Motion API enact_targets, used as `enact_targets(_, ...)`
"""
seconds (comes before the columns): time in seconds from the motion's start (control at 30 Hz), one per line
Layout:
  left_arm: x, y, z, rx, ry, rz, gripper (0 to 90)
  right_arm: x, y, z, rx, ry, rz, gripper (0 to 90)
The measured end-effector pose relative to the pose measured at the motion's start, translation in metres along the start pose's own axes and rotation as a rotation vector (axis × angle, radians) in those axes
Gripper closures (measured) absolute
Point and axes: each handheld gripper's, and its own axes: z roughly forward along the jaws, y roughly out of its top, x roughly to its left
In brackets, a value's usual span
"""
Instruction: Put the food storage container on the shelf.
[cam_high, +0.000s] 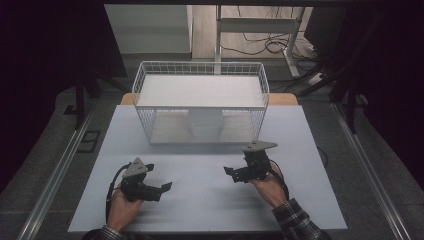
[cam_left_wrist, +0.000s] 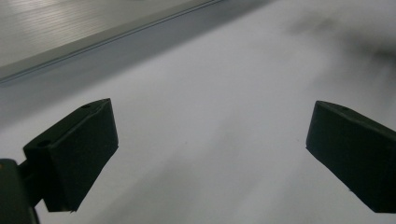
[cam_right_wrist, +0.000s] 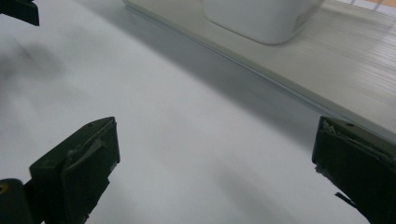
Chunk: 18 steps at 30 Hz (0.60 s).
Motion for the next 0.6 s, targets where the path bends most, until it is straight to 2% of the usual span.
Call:
enact_targets(0.33, -0.003, -0.001, -0.009, 0.022, 0.055, 0.016, 2.7, -0.002, -0.019, -0.037, -0.06, -0.043, 0.003, 0.6)
enact_targets(0.5, -0.003, -0.003, -0.013, 0.032, 0.077, 0.022, 2.8, -0.007, -0.033, -0.055, -0.072, -0.071, 0.029, 0.6)
enact_targets(0.6, -0.002, -0.005, -0.015, 0.036, 0.088, 0.021, 2.8, -0.009, -0.038, -0.06, -0.07, -0.082, 0.037, 0.6)
